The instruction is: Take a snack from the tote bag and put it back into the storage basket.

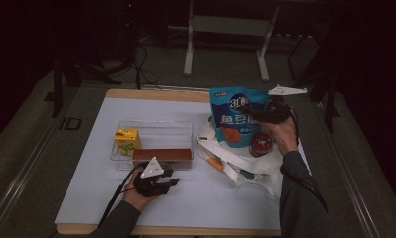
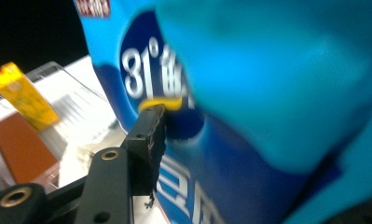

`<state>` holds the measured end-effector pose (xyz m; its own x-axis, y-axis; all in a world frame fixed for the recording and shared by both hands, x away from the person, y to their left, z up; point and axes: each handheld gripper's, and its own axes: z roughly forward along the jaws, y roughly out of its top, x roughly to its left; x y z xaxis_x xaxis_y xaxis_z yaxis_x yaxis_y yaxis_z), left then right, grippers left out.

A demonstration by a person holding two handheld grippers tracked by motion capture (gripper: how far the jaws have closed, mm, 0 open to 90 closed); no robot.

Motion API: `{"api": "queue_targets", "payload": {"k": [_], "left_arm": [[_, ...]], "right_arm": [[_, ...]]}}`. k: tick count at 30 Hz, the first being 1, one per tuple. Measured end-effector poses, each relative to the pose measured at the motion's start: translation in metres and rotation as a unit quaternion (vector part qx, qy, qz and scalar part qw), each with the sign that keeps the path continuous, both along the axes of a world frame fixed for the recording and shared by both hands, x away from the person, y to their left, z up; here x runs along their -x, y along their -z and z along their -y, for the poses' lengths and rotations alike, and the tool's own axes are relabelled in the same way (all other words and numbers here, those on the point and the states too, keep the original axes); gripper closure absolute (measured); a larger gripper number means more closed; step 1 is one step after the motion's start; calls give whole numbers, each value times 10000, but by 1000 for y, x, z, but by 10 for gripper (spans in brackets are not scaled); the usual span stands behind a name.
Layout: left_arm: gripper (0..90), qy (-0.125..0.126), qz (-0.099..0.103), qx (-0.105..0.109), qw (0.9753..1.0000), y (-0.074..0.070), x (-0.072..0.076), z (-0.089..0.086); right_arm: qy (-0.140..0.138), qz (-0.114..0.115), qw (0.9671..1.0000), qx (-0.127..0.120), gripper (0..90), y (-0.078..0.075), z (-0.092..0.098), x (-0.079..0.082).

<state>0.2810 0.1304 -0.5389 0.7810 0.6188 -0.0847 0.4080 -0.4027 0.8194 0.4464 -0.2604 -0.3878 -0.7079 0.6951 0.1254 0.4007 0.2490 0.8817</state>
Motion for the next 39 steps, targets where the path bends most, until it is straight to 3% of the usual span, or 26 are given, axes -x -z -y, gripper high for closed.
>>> {"api": "queue_targets", "payload": {"k": [2, 3, 14, 27, 39], "left_arm": [[567, 1, 2, -7, 10000, 0, 0, 0], [567, 4, 2, -5, 10000, 0, 0, 0], [568, -3, -7, -2, 10000, 0, 0, 0], [568, -6, -51, 89, 9999, 1, -1, -2], [568, -13, -72, 81, 9999, 1, -2, -2]], "right_arm": [[-69, -12, 10000, -13, 506, -2, -1, 0], [-113, -8, 9999, 103, 539, -2, -3, 1], [-429, -57, 9990, 76, 711, -2, -10, 4], [-140, 64, 9996, 219, 880, -2, -15, 8], [100, 47, 9998, 172, 900, -4, -16, 10]]}}
